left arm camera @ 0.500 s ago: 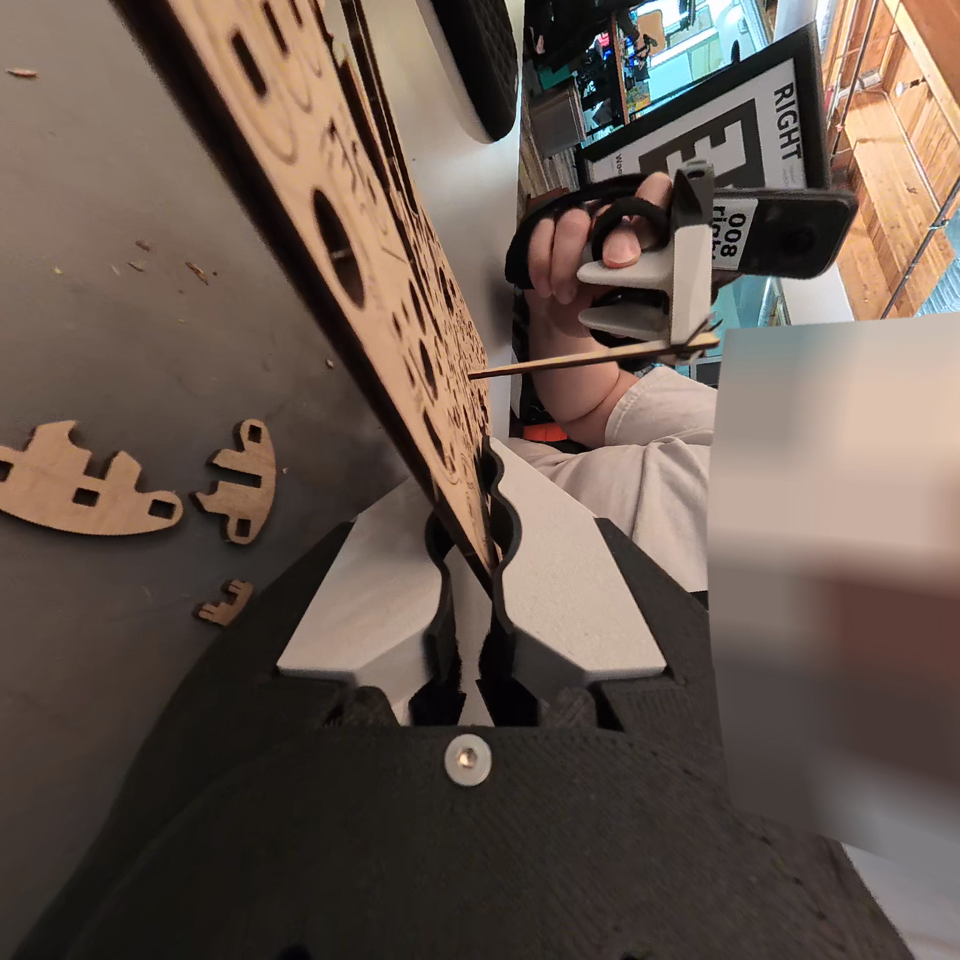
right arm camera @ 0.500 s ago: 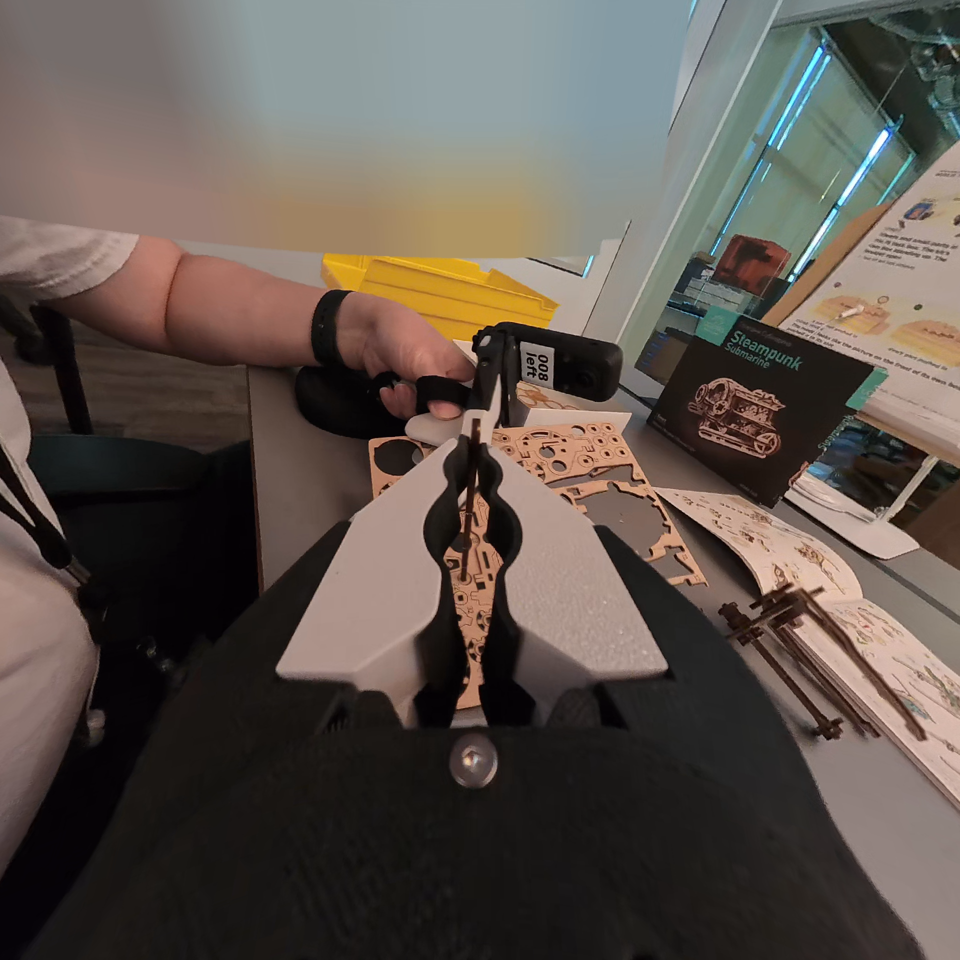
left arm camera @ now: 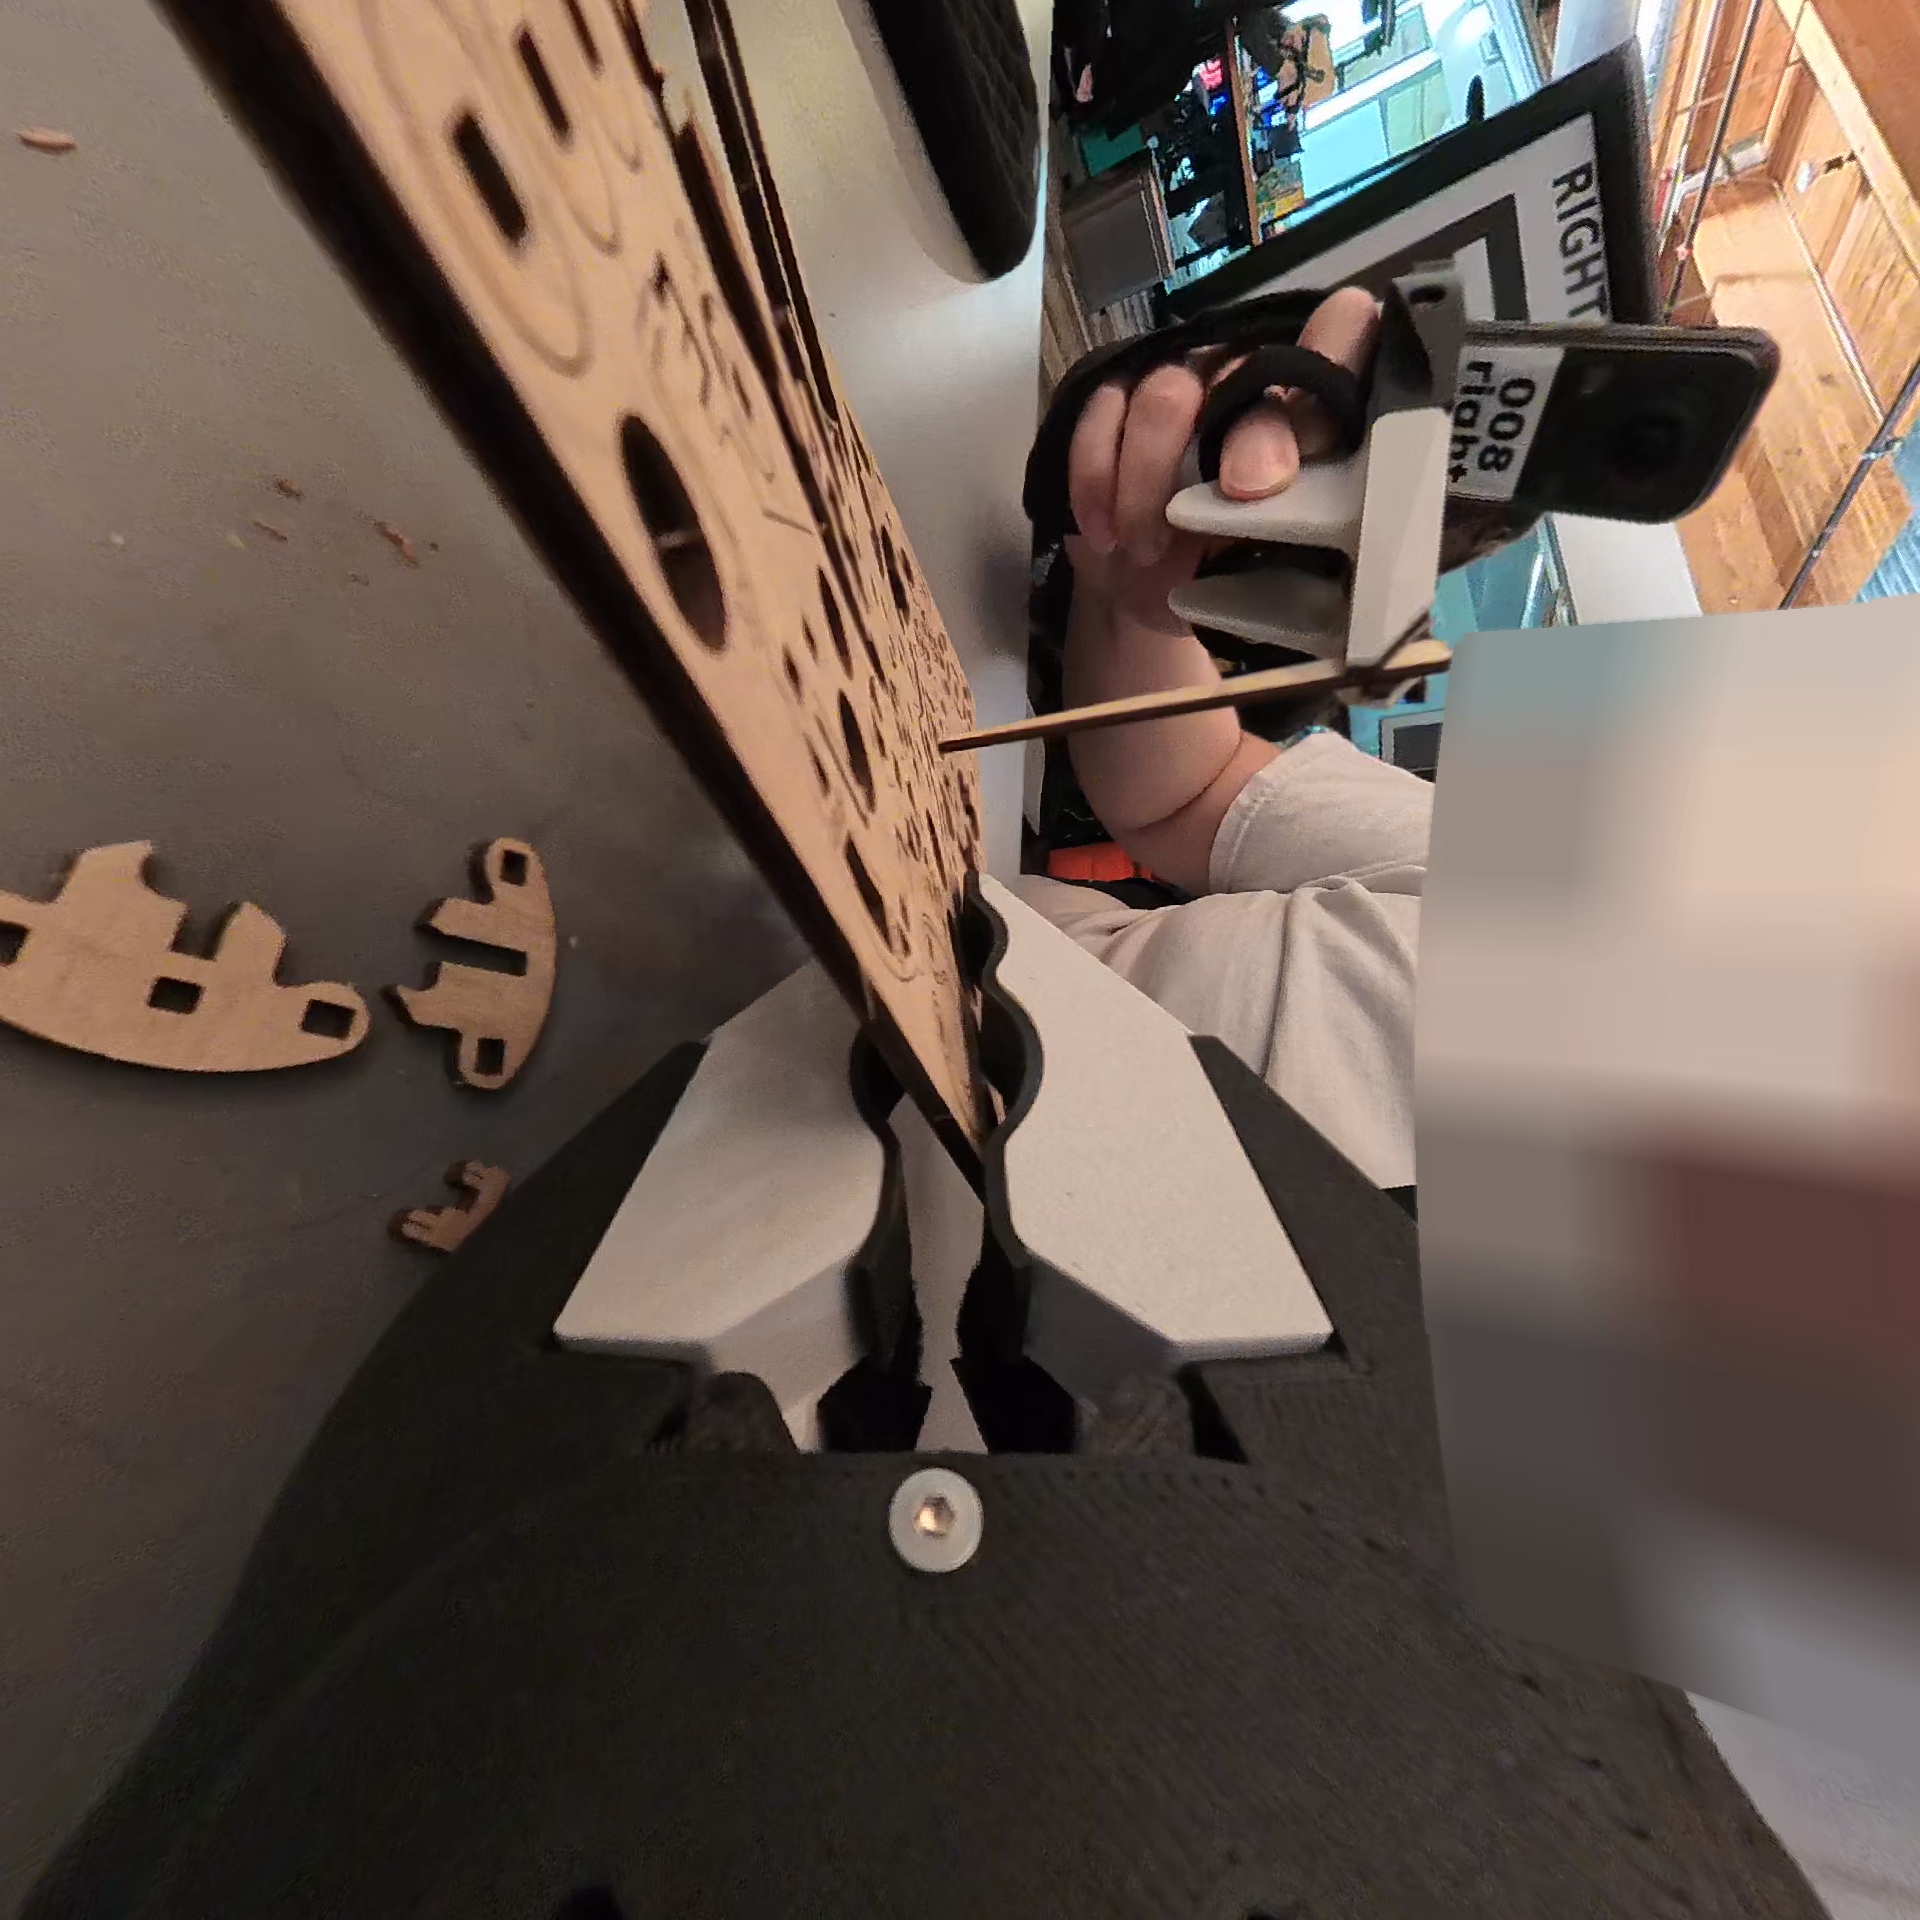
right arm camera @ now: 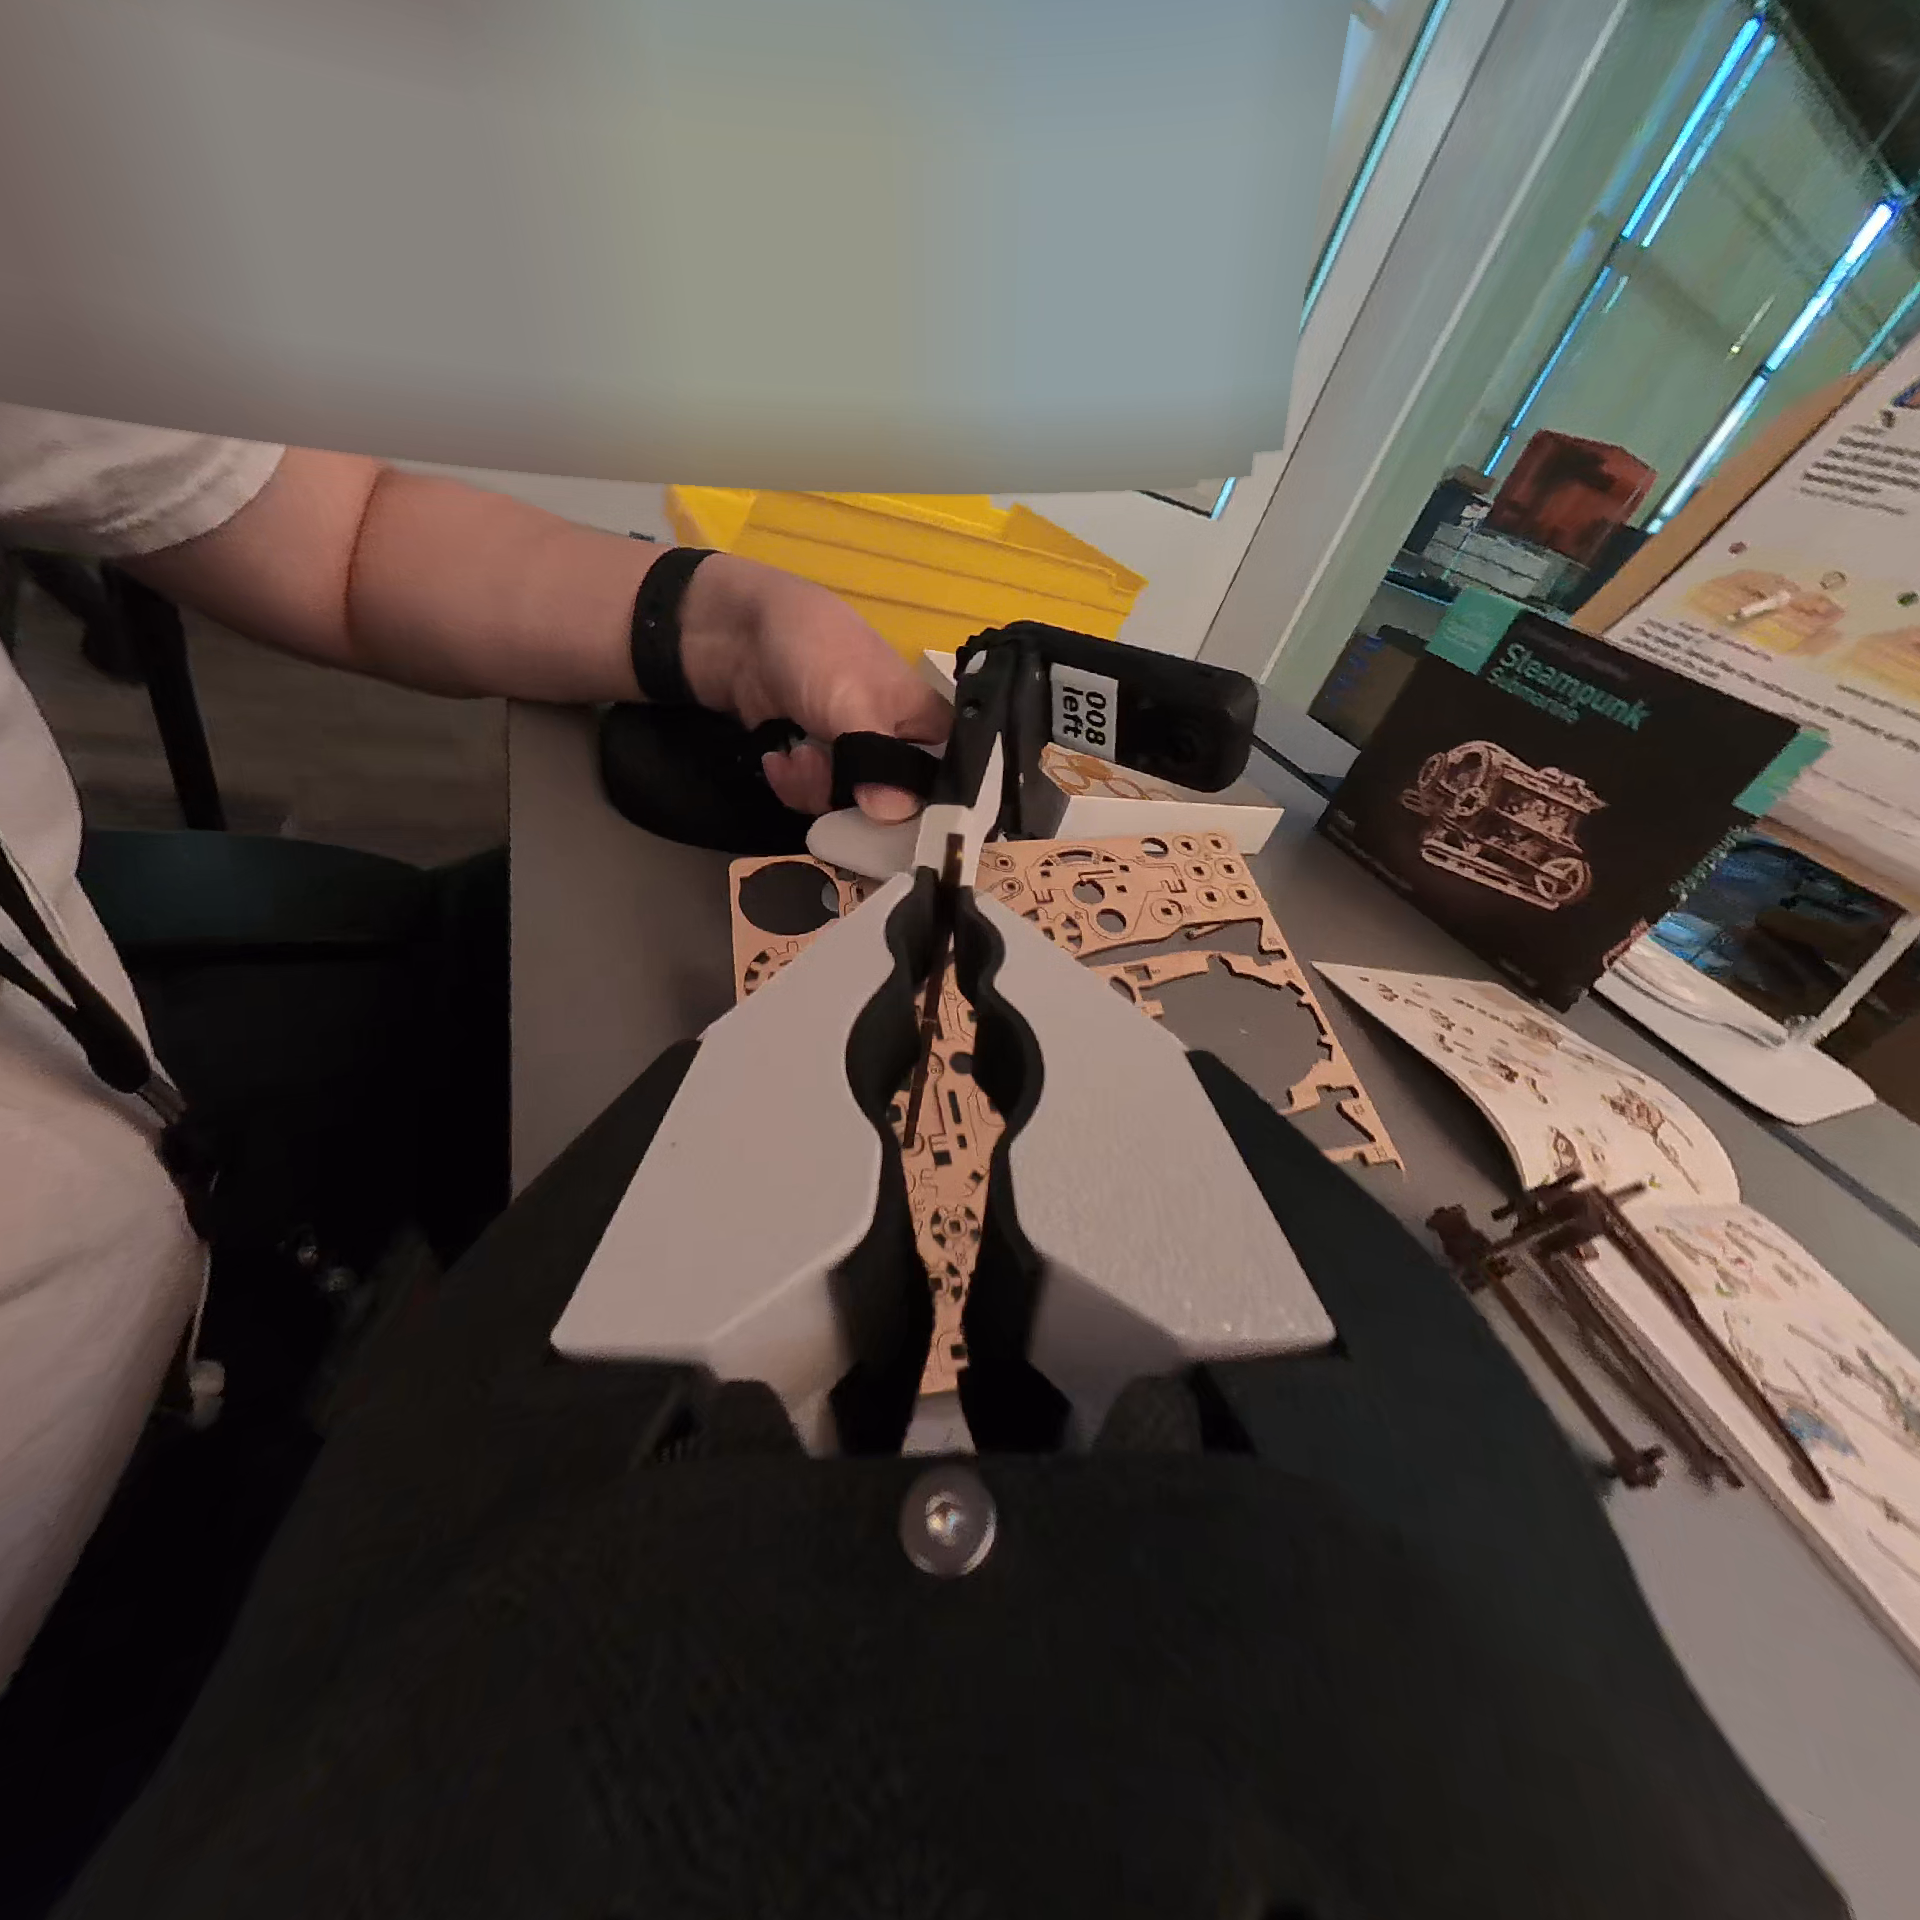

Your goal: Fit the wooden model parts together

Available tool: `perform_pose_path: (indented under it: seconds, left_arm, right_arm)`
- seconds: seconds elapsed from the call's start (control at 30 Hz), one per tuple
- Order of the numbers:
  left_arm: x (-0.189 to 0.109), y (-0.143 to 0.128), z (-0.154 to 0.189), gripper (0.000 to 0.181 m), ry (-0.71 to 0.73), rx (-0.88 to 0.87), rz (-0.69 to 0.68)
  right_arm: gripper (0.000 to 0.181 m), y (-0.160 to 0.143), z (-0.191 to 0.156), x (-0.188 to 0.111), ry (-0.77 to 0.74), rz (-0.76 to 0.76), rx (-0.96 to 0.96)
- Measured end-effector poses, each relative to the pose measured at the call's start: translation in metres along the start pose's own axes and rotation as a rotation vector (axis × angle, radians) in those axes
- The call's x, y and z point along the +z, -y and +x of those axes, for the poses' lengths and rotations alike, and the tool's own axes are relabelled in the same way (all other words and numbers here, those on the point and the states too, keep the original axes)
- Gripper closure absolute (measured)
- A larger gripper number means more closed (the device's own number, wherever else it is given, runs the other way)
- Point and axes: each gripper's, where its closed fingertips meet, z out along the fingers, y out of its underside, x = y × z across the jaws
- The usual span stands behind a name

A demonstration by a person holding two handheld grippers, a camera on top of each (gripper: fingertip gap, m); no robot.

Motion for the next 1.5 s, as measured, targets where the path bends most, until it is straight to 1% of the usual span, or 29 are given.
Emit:
perform_pose_path:
  seconds: [0.13, 0.2, 0.37, 0.57, 0.67, 0.87, 1.0, 1.33, 1.5]
  left_arm:
    - [-0.001, 0.000, -0.003, 0.180, 0.005, -0.024, 0.003]
    - [-0.001, 0.001, -0.004, 0.181, 0.011, -0.029, 0.006]
    - [-0.001, 0.001, -0.004, 0.180, 0.006, -0.033, 0.007]
    - [-0.001, 0.001, -0.003, 0.180, -0.002, -0.035, 0.006]
    - [-0.001, 0.001, -0.003, 0.180, -0.003, -0.035, 0.007]
    - [-0.001, 0.001, -0.002, 0.180, -0.004, -0.035, 0.009]
    - [-0.001, 0.001, -0.002, 0.180, -0.004, -0.037, 0.012]
    - [-0.002, 0.003, -0.002, 0.180, -0.009, -0.040, 0.018]
    - [-0.002, 0.003, -0.003, 0.180, -0.005, -0.041, 0.019]
  right_arm:
    - [0.180, -0.005, 0.003, -0.015, -0.032, 0.041, 0.079]
    - [0.180, -0.008, 0.002, -0.021, -0.038, 0.033, 0.101]
    - [0.180, -0.011, -0.008, -0.029, 0.001, -0.042, 0.080]
    - [0.181, -0.009, -0.004, -0.026, 0.007, -0.144, 0.104]
    - [0.181, -0.011, -0.002, -0.026, 0.026, -0.229, 0.104]
    - [0.181, -0.028, 0.000, -0.028, 0.068, -0.466, 0.107]
    - [0.181, -0.032, 0.001, -0.030, 0.082, -0.542, 0.073]
    - [0.181, -0.041, 0.002, -0.028, 0.104, -0.567, 0.113]
    - [0.181, -0.049, -0.001, -0.023, 0.105, -0.581, 0.087]
